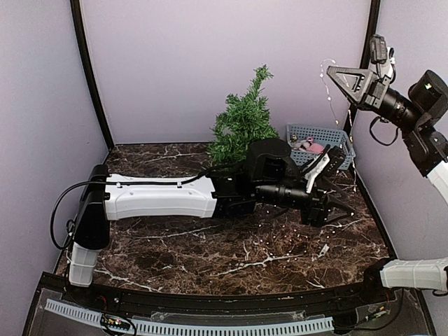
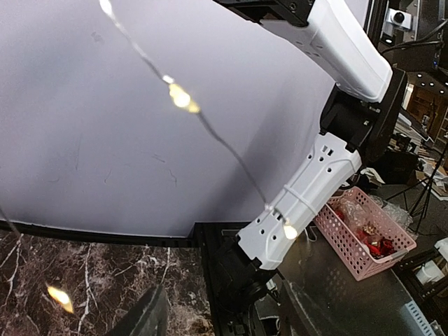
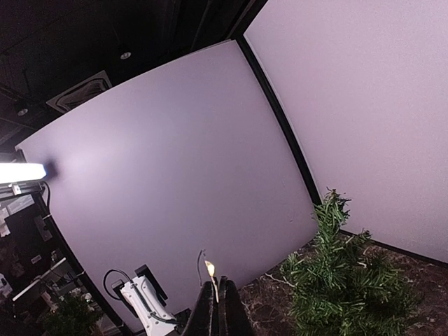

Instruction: Decorate the small christmas tree

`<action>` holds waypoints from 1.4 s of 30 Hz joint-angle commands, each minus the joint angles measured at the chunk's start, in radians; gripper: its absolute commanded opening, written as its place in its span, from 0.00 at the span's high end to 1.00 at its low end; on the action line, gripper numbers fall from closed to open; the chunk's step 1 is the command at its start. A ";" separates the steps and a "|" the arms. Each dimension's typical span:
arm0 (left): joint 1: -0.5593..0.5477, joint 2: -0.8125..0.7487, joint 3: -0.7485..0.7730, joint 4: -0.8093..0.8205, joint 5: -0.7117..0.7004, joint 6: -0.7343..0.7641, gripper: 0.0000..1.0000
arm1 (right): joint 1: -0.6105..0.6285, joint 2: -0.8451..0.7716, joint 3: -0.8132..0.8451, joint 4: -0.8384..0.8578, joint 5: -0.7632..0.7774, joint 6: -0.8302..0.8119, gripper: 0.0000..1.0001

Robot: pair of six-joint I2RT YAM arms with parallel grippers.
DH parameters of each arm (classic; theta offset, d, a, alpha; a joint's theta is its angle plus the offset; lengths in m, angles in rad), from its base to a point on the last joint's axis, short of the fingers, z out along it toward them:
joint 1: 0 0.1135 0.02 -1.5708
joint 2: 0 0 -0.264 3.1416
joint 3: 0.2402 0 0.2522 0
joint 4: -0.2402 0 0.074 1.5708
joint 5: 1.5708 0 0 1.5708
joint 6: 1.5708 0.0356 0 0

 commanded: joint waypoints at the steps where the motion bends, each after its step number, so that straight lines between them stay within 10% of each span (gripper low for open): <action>1: -0.006 -0.001 0.042 0.030 0.065 0.004 0.44 | 0.022 0.003 0.003 0.051 0.004 -0.004 1.00; 12: -0.027 -0.049 -0.008 0.059 0.116 -0.034 1.00 | 0.033 0.020 -0.076 -0.015 0.129 -0.065 1.00; 34: 0.023 -0.594 -0.922 0.166 -0.538 -0.174 1.00 | 0.327 0.228 -0.399 0.028 0.413 -0.171 1.00; 42: 0.086 -0.745 -1.020 -0.088 -0.724 -0.269 1.00 | 0.337 0.134 -0.429 -0.028 0.489 -0.164 0.42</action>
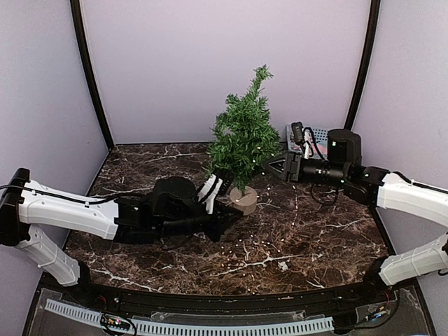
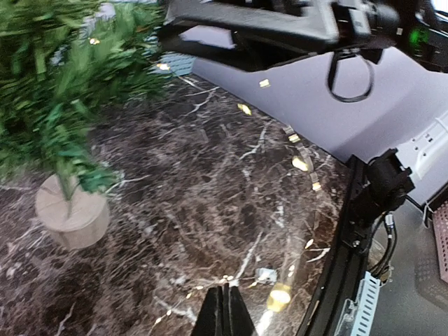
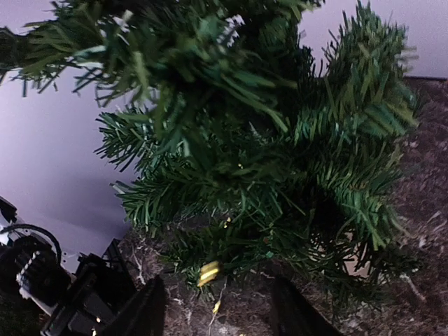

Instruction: Decorate the small christmas tree

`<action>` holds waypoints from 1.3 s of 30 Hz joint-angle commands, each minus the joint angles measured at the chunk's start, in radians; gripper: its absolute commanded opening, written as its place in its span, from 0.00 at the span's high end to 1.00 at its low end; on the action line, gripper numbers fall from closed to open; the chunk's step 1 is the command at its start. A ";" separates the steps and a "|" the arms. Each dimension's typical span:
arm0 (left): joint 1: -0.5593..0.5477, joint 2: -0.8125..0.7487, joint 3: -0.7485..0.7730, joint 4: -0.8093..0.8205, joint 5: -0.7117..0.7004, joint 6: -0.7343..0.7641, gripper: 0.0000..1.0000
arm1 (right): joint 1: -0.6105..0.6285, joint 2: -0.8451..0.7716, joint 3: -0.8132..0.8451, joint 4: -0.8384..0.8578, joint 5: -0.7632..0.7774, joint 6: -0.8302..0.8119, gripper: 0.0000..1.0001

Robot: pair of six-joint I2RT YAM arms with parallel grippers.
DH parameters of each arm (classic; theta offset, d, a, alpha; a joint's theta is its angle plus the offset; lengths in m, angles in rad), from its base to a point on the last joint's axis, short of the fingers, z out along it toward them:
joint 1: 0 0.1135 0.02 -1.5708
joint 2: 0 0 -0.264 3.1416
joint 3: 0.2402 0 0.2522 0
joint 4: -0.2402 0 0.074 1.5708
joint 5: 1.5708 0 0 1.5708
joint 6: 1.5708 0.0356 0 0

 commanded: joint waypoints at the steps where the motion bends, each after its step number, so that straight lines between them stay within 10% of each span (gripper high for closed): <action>1: 0.044 -0.094 -0.029 -0.164 -0.123 -0.072 1.00 | 0.008 -0.088 -0.005 -0.011 0.057 -0.001 0.36; 10: 0.114 -0.146 -0.034 -0.364 -0.216 -0.156 1.00 | 0.018 -0.270 -0.108 -0.152 0.106 0.048 0.06; 27: 0.156 -0.285 -0.079 -0.498 -0.304 -0.180 1.00 | 0.040 -0.461 -0.295 -0.422 0.094 0.166 0.10; 39: 0.176 -0.362 -0.092 -0.493 -0.264 -0.134 1.00 | 0.384 -0.278 -0.358 -0.584 0.343 0.318 0.24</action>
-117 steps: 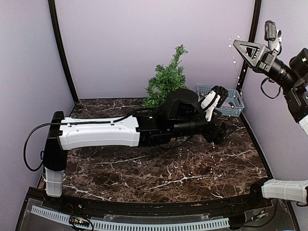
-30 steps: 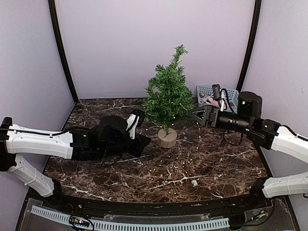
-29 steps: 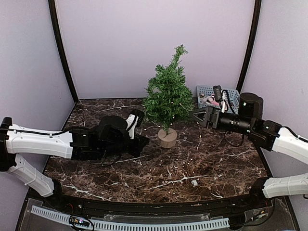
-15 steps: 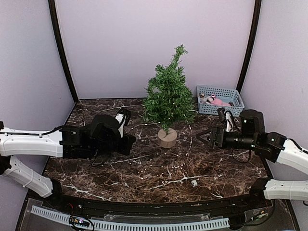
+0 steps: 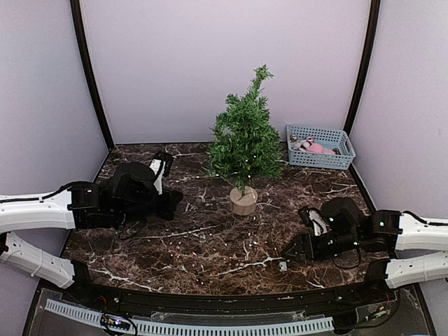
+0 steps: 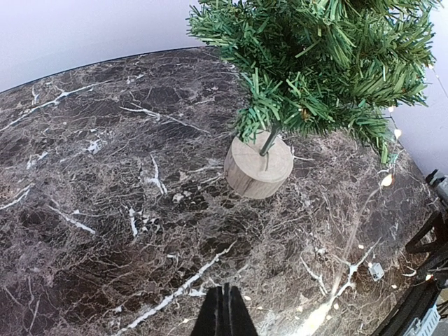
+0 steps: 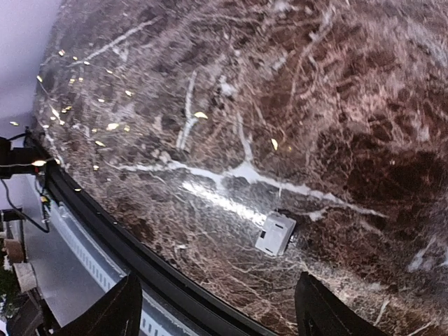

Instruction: Decorate the small christmas tree

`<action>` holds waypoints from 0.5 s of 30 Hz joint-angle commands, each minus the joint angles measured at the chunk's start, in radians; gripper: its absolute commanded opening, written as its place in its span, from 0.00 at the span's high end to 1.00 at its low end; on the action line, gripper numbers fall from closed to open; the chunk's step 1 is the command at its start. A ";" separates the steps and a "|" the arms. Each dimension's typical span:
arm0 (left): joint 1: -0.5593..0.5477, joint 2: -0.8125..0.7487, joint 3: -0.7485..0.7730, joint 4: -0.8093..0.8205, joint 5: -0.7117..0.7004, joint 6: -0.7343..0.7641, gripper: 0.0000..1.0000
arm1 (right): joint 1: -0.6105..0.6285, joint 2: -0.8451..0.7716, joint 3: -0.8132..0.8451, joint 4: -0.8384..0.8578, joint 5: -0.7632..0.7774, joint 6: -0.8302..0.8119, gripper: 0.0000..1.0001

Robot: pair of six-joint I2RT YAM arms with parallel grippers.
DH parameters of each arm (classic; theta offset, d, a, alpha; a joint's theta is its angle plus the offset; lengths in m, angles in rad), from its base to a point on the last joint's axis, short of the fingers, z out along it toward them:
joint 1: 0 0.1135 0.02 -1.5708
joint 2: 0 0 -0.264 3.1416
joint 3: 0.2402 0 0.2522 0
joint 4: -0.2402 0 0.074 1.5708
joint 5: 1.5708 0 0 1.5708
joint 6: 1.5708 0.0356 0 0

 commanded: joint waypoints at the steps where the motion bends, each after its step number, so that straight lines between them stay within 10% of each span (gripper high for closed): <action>1: 0.005 -0.016 -0.010 0.004 0.031 0.026 1.00 | 0.102 0.106 0.011 -0.045 0.164 0.068 0.27; 15: 0.008 0.025 0.005 0.040 0.088 0.047 1.00 | 0.204 0.357 0.085 0.001 0.302 0.098 0.53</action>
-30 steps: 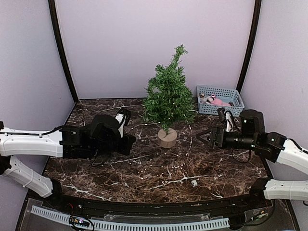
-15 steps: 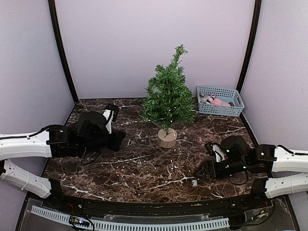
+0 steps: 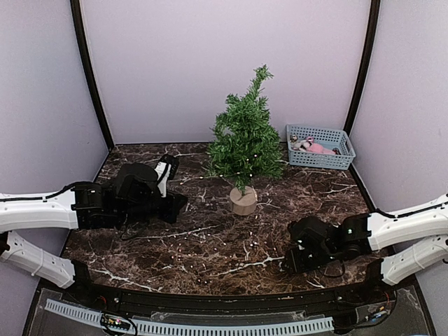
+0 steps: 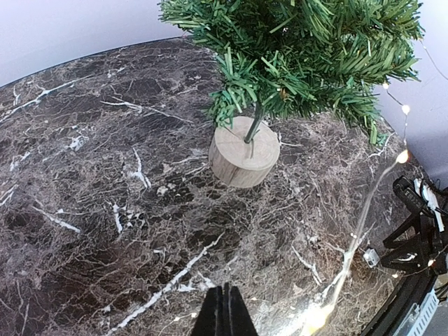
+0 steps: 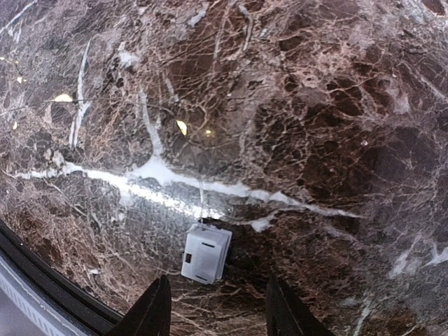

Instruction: Decorate the small christmas tree

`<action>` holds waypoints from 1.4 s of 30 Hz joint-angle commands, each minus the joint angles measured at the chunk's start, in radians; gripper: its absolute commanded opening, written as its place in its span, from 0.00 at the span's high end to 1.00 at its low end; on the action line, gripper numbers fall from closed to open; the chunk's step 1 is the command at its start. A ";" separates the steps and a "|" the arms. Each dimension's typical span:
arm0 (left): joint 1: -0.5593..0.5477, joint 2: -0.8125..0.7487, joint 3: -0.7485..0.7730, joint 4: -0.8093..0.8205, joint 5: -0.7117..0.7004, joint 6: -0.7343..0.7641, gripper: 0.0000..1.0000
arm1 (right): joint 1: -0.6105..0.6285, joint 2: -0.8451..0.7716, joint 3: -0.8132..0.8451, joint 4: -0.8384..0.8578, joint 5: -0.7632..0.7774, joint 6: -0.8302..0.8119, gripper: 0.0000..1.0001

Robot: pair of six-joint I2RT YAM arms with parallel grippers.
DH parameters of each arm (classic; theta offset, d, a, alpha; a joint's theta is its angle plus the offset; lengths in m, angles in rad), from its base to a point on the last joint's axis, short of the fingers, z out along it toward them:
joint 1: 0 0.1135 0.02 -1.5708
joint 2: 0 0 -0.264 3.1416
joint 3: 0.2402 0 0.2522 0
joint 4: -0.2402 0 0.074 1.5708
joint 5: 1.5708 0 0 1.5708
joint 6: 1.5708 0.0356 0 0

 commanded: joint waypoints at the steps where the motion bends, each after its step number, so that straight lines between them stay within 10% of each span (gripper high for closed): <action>1: 0.005 0.012 0.006 0.034 0.027 0.018 1.00 | 0.032 0.041 0.046 0.037 0.055 0.007 0.54; 30: 0.006 0.027 0.001 0.069 0.068 0.011 1.00 | 0.072 0.260 0.124 0.037 0.129 0.070 0.73; 42: 0.006 -0.029 0.123 -0.017 0.079 0.210 1.00 | 0.076 0.066 0.190 -0.122 0.248 0.071 1.00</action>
